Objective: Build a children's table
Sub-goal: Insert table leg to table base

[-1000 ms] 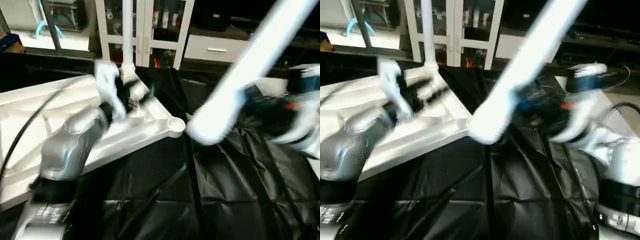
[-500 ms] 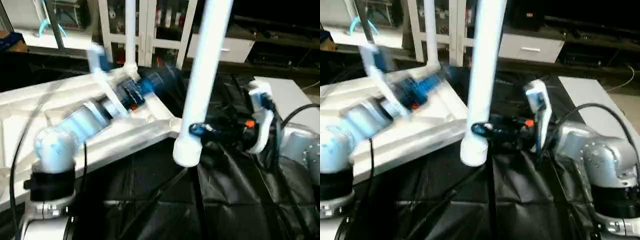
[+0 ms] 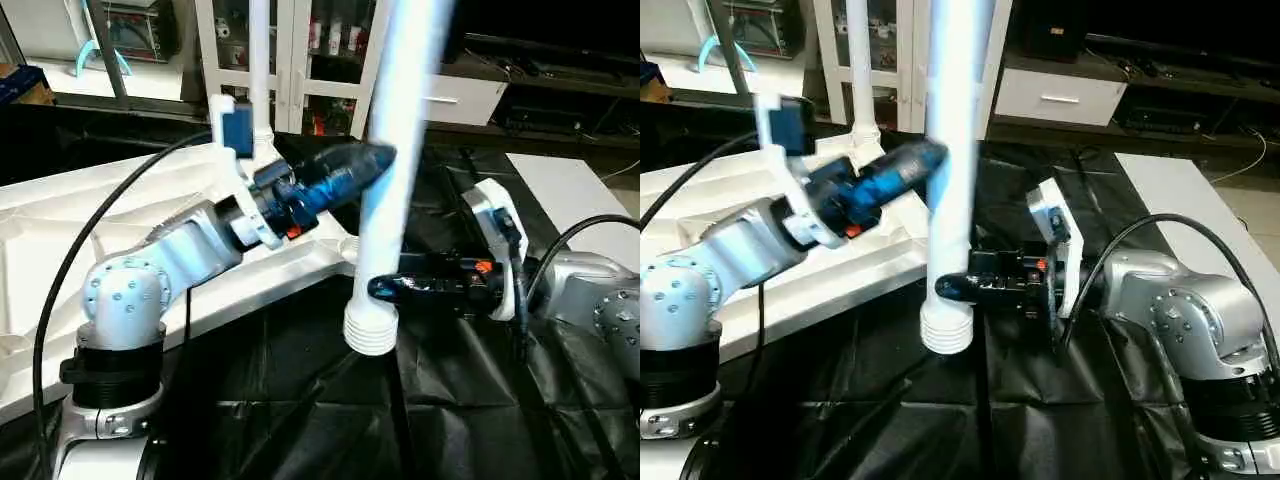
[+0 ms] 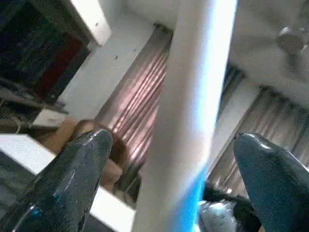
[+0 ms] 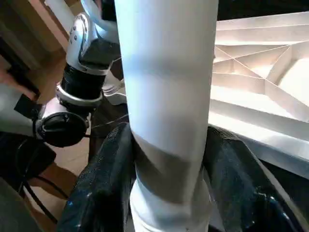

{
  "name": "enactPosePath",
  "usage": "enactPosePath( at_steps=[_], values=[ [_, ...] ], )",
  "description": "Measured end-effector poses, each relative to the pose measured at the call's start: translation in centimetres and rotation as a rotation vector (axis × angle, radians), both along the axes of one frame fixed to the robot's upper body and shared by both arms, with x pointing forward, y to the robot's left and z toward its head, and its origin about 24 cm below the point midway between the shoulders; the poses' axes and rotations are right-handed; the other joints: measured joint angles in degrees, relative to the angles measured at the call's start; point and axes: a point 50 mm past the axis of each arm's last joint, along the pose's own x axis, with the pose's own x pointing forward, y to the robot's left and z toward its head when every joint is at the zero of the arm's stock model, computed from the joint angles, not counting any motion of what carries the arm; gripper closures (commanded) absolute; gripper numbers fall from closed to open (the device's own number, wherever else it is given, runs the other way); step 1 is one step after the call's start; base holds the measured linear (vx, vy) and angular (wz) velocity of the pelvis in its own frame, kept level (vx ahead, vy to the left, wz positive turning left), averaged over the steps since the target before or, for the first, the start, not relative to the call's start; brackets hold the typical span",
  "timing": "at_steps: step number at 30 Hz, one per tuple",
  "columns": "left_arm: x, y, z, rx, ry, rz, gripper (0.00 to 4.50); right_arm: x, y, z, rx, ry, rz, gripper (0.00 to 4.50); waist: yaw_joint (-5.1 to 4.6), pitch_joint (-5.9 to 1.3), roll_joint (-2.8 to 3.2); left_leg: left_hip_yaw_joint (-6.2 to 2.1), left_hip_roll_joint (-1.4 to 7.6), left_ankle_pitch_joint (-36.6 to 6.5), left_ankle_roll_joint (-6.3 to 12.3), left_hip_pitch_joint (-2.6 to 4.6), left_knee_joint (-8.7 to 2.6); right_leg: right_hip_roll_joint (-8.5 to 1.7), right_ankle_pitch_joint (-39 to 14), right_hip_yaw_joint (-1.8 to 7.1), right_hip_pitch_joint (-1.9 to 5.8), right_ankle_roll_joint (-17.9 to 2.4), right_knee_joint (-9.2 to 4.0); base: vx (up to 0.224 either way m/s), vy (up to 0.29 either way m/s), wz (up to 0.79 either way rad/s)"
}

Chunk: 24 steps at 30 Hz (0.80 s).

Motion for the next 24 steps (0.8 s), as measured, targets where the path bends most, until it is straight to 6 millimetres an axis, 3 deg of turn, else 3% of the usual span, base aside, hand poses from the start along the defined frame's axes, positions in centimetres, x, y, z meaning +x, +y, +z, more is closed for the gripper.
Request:
enactPosePath(
  at_steps=[10,17,18,21,24],
  values=[
    [0.0,-0.9,-1.2,0.161,-0.013,0.018,0.00,-0.4,-0.2,-0.3,-0.066,0.008,0.050,2.66,-0.02,0.00,0.00,0.00,0.00,0.00,0.00,-0.01,-0.02,0.00,0.00,0.00,0.00,0.00,-0.04,0.000,0.000,0.00],
    [0.1,-1.0,-1.4,0.167,-0.010,0.023,0.00,-0.4,-0.2,-0.8,-0.111,-0.009,0.047,2.66,-0.02,0.00,0.00,0.01,0.00,0.00,0.01,-0.04,-0.02,0.00,0.00,0.01,0.00,0.00,-0.12,0.000,0.000,0.00],
    [0.1,-1.0,-1.4,0.156,-0.005,0.021,0.28,-0.4,-0.2,-0.8,-0.117,-0.012,0.047,2.66,-0.03,0.00,0.00,0.01,0.00,0.00,0.01,-0.04,-0.02,0.00,0.00,0.01,0.00,0.00,-0.12,0.000,0.000,0.00],
    [0.2,-0.7,-1.2,0.114,0.011,0.015,0.38,-0.3,-0.1,-0.9,-0.121,-0.020,0.044,2.66,-0.01,0.00,0.00,0.01,0.00,0.00,0.01,-0.03,-0.04,0.01,0.00,0.01,0.00,0.00,-0.12,0.000,0.000,0.00],
    [0.3,-0.5,-1.1,0.102,0.015,0.012,0.78,-0.3,-0.2,-0.9,-0.125,-0.025,0.040,2.66,0.00,0.00,0.00,0.01,0.00,0.00,0.01,-0.04,-0.04,0.01,0.00,0.01,0.00,0.00,-0.12,0.000,0.000,0.00]
  ],
)
